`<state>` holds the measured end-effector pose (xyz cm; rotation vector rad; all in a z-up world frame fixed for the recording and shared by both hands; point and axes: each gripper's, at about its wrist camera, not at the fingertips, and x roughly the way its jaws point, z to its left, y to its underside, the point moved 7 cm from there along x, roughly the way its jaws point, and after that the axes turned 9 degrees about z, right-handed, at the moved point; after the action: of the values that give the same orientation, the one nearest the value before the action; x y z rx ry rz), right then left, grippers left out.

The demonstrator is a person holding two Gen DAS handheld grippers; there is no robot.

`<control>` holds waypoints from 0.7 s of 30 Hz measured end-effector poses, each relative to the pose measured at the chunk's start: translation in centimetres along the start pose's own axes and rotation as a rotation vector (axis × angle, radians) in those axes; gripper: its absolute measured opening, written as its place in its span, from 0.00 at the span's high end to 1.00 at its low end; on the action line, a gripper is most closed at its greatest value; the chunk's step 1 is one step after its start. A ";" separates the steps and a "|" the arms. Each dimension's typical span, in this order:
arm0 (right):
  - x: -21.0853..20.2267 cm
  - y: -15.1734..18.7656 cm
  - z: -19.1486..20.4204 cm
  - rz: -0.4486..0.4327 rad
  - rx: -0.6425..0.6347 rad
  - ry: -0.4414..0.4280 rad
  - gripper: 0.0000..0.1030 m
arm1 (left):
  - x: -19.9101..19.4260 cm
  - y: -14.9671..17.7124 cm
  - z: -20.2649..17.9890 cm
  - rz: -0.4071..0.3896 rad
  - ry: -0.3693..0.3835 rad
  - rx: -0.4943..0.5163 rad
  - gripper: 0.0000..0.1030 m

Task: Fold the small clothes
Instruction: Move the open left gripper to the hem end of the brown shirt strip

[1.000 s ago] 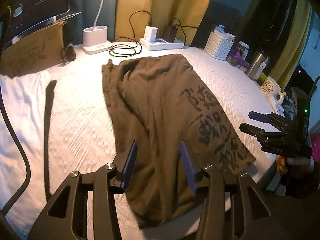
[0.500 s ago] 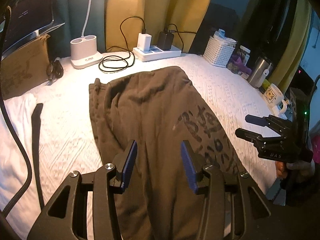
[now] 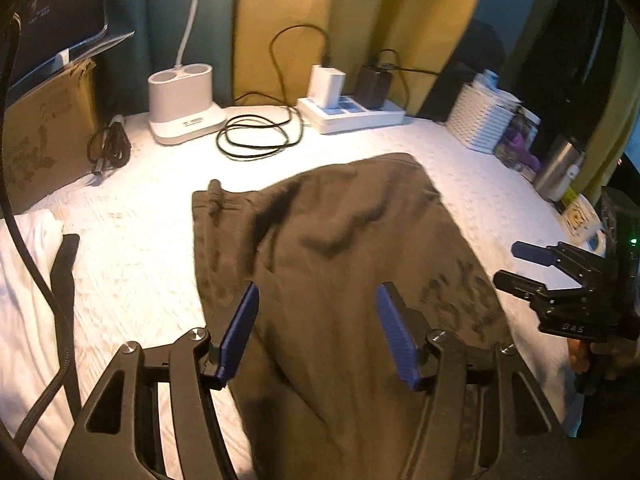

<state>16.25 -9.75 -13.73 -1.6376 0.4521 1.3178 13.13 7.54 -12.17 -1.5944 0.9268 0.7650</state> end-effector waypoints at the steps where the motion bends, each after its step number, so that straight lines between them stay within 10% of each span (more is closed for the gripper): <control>1: 0.3 -0.5 -0.1 0.000 -0.003 0.001 0.32 | 0.4 -0.3 0.5 0.002 -0.005 -0.006 0.40; 21: 4.8 -7.2 -1.4 -0.020 -0.003 -0.058 0.32 | 5.0 -3.0 5.3 0.023 -0.054 -0.104 0.27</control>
<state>24.16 -6.17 -14.93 -1.5980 0.3975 1.3480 18.14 12.21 -16.09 -1.6474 0.8800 0.8802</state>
